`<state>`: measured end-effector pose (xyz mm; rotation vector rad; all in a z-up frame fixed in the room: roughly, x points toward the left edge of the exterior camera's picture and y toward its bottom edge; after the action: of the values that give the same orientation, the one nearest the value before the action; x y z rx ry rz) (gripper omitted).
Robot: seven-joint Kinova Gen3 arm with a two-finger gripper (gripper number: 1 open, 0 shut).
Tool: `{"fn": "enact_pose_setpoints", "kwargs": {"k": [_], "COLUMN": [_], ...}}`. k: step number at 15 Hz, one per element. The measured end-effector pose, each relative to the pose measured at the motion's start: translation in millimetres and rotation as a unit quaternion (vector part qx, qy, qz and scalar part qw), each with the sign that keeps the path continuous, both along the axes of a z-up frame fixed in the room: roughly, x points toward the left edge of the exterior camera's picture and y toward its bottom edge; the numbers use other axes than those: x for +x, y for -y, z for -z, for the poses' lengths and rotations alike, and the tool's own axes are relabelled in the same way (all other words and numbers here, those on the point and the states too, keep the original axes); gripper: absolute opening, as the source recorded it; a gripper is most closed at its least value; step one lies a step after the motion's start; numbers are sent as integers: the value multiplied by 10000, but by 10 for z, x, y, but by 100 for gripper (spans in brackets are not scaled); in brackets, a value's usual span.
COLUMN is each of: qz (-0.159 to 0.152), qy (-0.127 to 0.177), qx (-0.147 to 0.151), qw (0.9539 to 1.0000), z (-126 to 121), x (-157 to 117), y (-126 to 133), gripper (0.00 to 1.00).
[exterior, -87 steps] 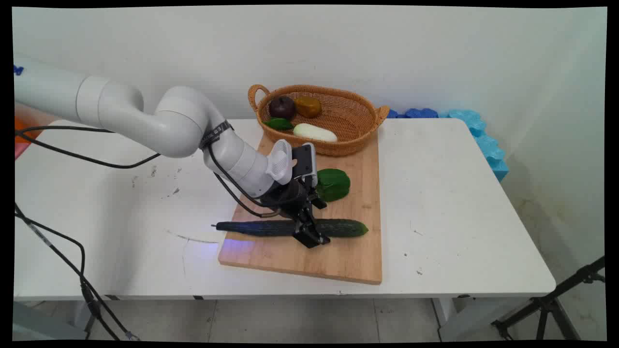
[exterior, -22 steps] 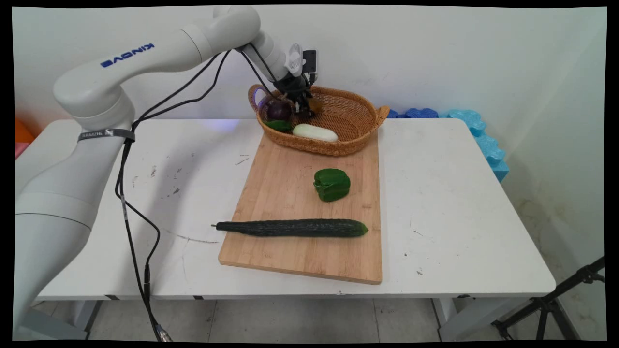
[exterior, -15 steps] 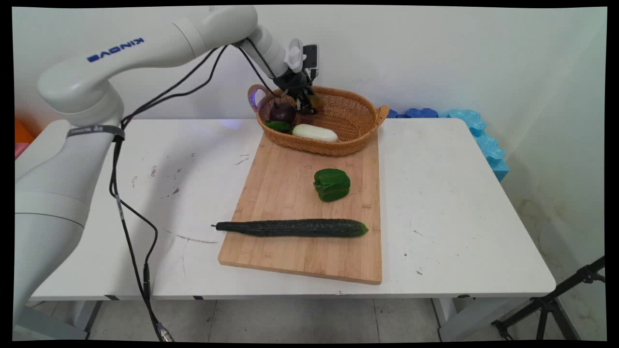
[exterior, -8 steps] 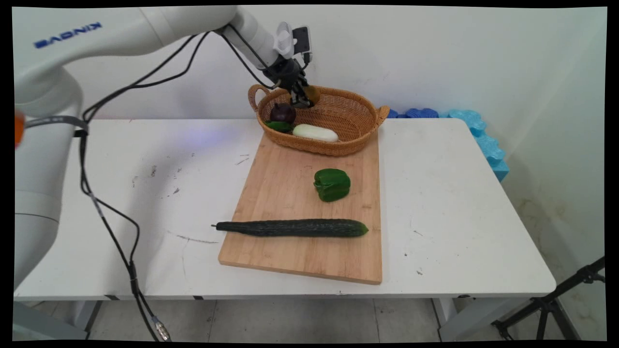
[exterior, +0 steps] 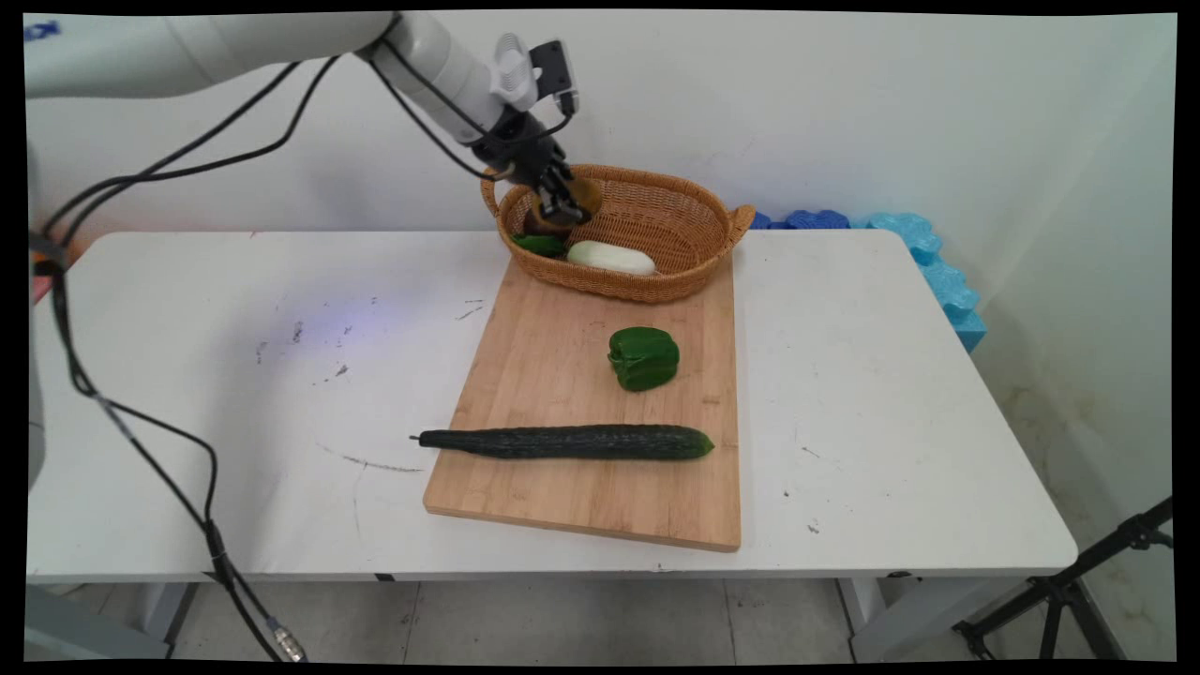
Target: Place the picked object on the cutting board
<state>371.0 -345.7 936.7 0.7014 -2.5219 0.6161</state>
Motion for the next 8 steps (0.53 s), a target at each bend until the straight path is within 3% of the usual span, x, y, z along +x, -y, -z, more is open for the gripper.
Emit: {"fn": "enact_pose_setpoints", "kwargs": {"k": [8], "qz": [-493], "qy": [-337], "qx": [544], "qw": [9967], "z": [98], "x": [-10], "y": [-700], "gripper": [0]}}
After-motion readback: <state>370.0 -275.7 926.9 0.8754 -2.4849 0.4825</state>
